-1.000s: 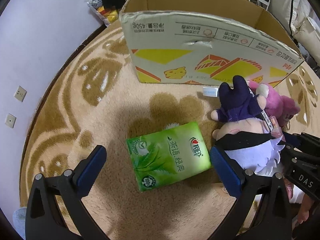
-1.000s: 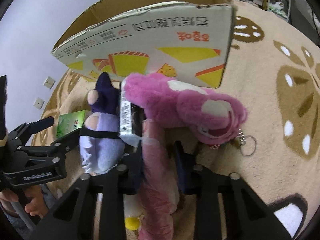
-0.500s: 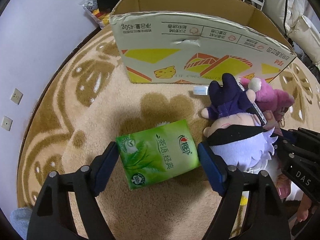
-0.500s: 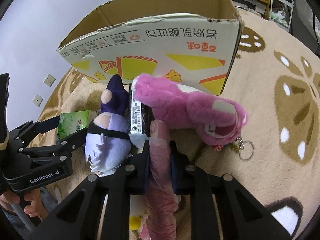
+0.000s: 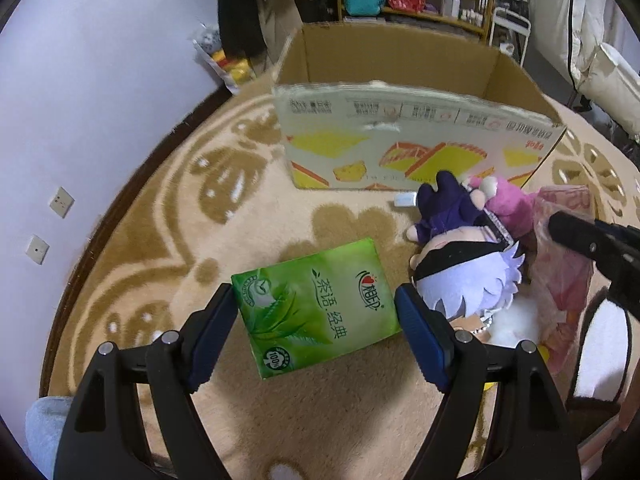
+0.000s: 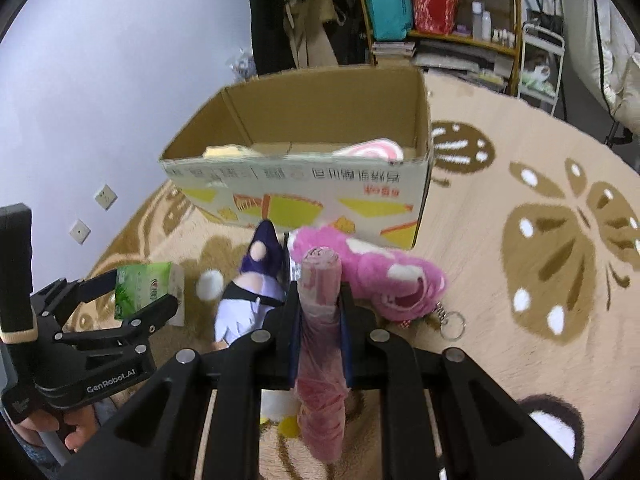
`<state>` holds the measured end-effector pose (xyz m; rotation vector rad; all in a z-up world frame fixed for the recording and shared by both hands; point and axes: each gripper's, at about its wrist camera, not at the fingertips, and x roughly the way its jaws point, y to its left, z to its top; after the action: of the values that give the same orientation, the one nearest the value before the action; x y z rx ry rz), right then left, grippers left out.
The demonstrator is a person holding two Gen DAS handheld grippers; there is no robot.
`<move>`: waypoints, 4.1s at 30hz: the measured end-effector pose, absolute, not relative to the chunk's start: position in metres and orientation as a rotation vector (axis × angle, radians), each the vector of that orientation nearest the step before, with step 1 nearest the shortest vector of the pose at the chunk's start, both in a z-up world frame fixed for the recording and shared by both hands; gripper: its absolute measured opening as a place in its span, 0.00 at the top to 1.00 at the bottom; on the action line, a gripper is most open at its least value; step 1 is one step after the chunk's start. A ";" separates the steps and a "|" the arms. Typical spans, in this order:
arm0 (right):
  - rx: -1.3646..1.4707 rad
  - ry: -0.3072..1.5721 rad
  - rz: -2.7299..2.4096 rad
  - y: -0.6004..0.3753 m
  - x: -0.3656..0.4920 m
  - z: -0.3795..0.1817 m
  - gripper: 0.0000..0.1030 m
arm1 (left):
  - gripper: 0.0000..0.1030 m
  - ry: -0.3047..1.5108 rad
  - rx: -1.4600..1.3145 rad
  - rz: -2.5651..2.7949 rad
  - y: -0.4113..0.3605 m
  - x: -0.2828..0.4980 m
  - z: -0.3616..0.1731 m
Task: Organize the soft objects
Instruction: 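Grasp the pink wrapped plush with the right tool while the left tool grasps the green tissue pack, then carry both items over the box and release them inside, then withdraw both tools from the box back toward the remaining plushes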
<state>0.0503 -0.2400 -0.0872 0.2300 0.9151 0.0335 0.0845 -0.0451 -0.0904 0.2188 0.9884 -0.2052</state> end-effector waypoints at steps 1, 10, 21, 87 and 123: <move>0.228 0.903 0.032 -0.242 0.047 -0.082 0.84 | 0.23 0.978 0.219 -0.202 -0.045 0.083 -0.088; 0.216 0.814 0.005 -0.247 0.028 -0.057 0.84 | 0.23 0.864 0.191 -0.149 -0.031 0.065 -0.058; 0.194 0.659 -0.031 -0.253 0.028 -0.011 0.84 | 0.23 0.710 0.200 -0.086 -0.020 0.055 -0.030; 0.261 0.608 0.016 -0.313 0.159 -0.015 0.14 | 0.03 0.677 0.271 -0.216 -0.093 0.184 -0.040; 0.197 0.649 -0.034 -0.269 0.038 0.022 0.00 | 0.02 0.680 0.165 -0.118 -0.029 0.075 0.015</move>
<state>0.0380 -0.2693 0.0217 0.1974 0.6486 -0.0338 0.0753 -0.0291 0.0146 0.1649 0.6800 -0.1180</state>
